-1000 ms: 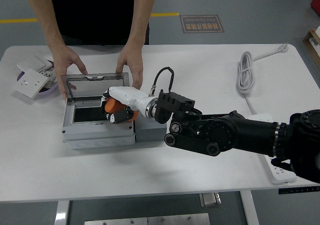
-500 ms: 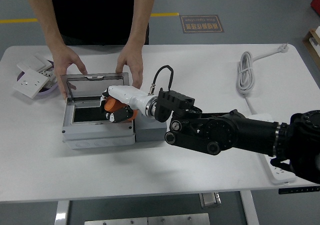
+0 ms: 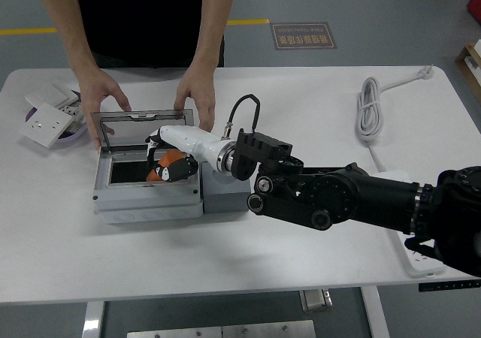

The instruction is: Pick up the cylinder from the cube,place it in the box,flap close box

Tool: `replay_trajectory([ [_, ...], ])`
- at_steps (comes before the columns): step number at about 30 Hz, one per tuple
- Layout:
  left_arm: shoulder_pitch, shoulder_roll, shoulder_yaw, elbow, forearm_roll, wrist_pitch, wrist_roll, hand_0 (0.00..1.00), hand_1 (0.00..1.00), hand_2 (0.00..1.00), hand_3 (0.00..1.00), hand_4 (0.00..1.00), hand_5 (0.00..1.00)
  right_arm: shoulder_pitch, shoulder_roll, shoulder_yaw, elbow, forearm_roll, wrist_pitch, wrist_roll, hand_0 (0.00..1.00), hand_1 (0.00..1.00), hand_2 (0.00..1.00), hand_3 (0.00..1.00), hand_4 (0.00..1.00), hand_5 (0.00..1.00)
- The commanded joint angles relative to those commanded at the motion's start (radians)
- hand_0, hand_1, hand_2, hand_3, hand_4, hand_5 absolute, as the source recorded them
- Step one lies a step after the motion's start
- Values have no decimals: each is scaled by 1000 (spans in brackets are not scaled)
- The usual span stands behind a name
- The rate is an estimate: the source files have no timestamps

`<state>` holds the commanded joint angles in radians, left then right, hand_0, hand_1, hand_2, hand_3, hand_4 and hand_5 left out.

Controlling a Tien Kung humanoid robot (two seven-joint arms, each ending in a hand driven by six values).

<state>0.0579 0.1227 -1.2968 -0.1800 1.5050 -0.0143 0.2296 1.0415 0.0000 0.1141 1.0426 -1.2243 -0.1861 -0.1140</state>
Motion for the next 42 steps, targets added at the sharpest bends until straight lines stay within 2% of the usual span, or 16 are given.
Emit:
replay_trajectory([
  [13,2,2,-11,0,16,0,-4,923,852,854,951,2,2,-5,0,10,-8,9,-10,7,897,831,897,998,998,579],
  [18,8,-6,-9,0,10,1,-3,923,852,854,951,2,2,-15,0,22,-1,10,-14,11,894,832,899,998,998,582],
  [23,16,-16,-2,0,2,3,-2,923,852,854,951,2,2,-27,0,57,27,26,-30,23,894,832,899,998,998,582],
  [29,21,-15,-3,0,-4,6,-3,923,852,854,951,2,2,-31,0,99,82,47,-41,16,897,830,894,998,998,599],
  [30,22,-15,-4,0,-4,7,-3,923,852,854,951,2,2,-30,0,104,91,48,-41,13,882,813,857,998,998,606],
  [37,24,-17,-1,0,-10,7,-3,923,852,854,951,2,2,-23,0,136,140,42,-25,-1,872,800,843,987,998,623],
  [42,24,-17,-1,0,-9,6,-3,923,852,854,951,2,2,-19,0,154,151,37,-15,-2,872,799,840,986,998,622],
])
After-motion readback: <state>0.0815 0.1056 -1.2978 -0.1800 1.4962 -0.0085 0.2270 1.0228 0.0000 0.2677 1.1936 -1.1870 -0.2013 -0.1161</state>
